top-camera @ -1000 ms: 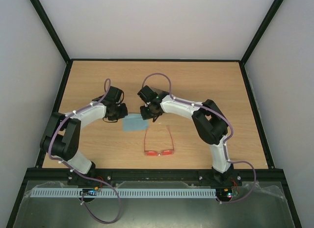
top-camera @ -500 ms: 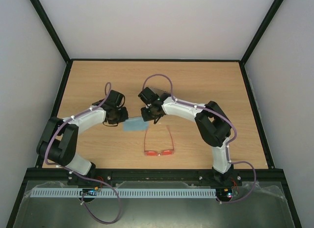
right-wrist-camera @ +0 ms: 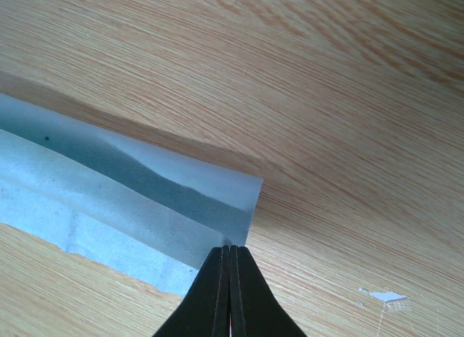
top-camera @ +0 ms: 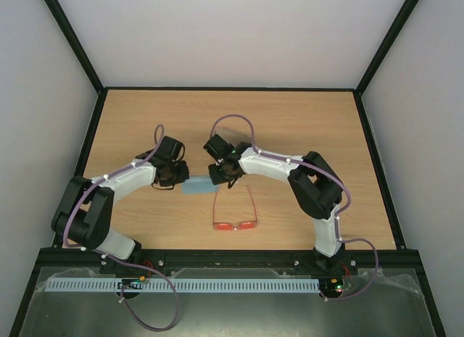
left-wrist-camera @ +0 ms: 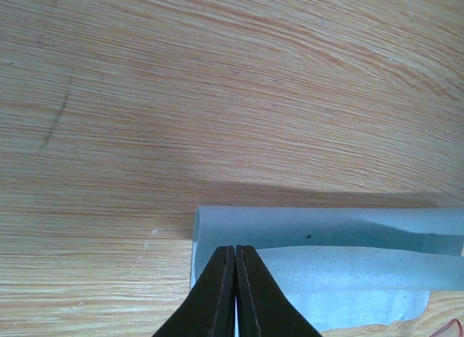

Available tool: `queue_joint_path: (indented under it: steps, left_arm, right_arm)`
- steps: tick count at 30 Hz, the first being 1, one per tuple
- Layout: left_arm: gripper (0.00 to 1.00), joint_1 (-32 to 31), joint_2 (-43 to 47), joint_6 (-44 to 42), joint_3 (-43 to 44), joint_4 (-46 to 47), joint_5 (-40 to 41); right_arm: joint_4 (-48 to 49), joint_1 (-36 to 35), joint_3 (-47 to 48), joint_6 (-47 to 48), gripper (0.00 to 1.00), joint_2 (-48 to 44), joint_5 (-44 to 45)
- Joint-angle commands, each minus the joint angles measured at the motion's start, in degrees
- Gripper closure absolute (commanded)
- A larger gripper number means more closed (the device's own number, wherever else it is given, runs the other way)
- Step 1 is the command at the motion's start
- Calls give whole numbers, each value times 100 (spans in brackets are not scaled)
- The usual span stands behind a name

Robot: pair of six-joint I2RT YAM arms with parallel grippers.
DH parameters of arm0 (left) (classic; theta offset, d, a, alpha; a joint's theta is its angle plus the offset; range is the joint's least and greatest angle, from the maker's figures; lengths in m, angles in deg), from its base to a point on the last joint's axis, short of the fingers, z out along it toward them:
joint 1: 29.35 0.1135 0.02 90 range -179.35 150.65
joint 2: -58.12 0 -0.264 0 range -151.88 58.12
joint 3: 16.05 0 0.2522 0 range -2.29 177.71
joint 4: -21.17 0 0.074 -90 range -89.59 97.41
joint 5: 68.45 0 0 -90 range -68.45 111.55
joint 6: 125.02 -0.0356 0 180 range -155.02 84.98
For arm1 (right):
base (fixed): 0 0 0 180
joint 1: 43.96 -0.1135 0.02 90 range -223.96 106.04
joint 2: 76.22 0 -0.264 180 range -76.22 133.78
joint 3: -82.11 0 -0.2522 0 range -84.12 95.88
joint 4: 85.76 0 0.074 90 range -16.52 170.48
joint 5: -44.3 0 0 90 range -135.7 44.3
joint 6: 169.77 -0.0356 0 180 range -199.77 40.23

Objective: Organize the sunglasses
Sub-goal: Fold the glasses cleaning cloth at the center of the board.

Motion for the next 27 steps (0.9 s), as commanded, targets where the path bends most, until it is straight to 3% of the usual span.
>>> queue_joint_path:
  steps: [1, 27]
  left_arm:
    - [98, -55, 154, 47, -91, -20, 100]
    - [98, -155, 275, 123, -276, 9, 149]
  right_arm:
    - [-102, -42, -98, -59, 99, -262, 107]
    - [-48, -129, -267, -67, 99, -231, 33]
